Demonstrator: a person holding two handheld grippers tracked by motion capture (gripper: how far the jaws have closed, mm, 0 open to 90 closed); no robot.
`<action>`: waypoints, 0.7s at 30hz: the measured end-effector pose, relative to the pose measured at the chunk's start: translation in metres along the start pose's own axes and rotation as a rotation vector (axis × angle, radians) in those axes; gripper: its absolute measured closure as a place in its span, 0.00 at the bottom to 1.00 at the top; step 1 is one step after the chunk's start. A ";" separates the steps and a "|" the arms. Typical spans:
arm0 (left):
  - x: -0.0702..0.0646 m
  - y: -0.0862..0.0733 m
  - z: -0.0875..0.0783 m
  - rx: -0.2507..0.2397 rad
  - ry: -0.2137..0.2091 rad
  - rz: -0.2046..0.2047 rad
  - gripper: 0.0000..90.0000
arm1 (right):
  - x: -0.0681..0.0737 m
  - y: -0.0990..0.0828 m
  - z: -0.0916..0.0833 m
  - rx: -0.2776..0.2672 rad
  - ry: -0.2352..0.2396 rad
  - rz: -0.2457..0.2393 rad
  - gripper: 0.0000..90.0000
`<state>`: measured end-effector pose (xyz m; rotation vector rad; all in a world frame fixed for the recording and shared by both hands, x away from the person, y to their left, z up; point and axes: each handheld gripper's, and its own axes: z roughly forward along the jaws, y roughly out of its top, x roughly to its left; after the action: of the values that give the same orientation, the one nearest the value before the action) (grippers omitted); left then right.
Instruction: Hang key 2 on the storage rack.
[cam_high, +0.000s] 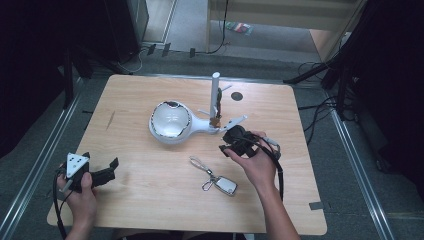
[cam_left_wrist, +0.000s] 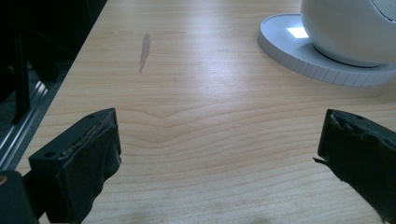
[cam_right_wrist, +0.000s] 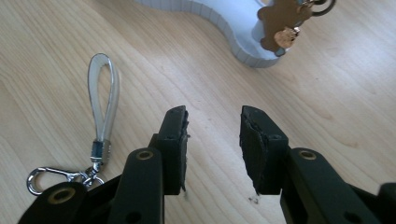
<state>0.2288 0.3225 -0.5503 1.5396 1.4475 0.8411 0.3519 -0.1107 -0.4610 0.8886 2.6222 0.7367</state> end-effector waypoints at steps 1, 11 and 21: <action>0.000 0.000 0.000 0.000 0.000 0.000 0.00 | 0.003 0.000 0.002 0.012 0.011 0.000 0.70; 0.000 0.000 0.000 0.001 0.000 -0.001 0.00 | 0.017 0.002 0.010 0.053 0.039 0.004 0.74; 0.000 0.000 0.000 0.001 -0.002 -0.003 0.00 | 0.035 0.007 0.022 0.109 0.113 -0.011 0.76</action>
<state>0.2288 0.3229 -0.5502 1.5386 1.4488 0.8367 0.3371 -0.0756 -0.4793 0.8854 2.7874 0.6646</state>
